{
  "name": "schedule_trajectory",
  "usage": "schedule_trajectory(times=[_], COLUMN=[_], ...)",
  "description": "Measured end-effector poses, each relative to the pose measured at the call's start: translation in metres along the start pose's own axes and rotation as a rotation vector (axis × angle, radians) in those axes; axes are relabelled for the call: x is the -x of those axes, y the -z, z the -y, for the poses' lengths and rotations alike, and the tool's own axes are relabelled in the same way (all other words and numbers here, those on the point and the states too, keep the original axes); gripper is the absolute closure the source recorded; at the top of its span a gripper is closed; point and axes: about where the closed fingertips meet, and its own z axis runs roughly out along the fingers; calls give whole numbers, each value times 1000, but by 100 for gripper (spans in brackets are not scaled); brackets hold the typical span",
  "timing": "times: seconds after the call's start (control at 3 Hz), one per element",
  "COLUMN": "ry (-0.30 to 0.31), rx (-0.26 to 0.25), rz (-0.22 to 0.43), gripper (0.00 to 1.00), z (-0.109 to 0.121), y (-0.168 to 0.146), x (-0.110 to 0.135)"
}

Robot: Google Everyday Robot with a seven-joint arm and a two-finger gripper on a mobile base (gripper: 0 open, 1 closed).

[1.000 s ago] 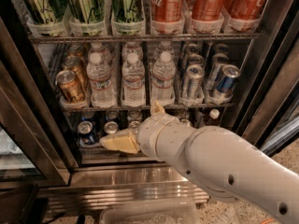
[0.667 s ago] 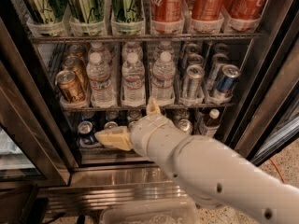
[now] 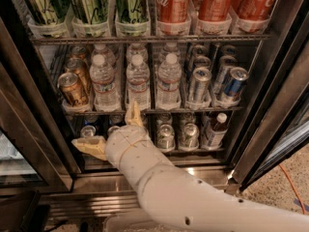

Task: Pick water bottle from middle shelf of fridge

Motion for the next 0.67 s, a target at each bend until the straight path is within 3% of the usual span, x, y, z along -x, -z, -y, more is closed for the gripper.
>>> schedule_trajectory(times=[0.33, 0.67], ry=[52, 20], rx=[-123, -294], rz=[41, 42], gripper=[0, 0], z=[21, 82], y=[-8, -1], x=[13, 17])
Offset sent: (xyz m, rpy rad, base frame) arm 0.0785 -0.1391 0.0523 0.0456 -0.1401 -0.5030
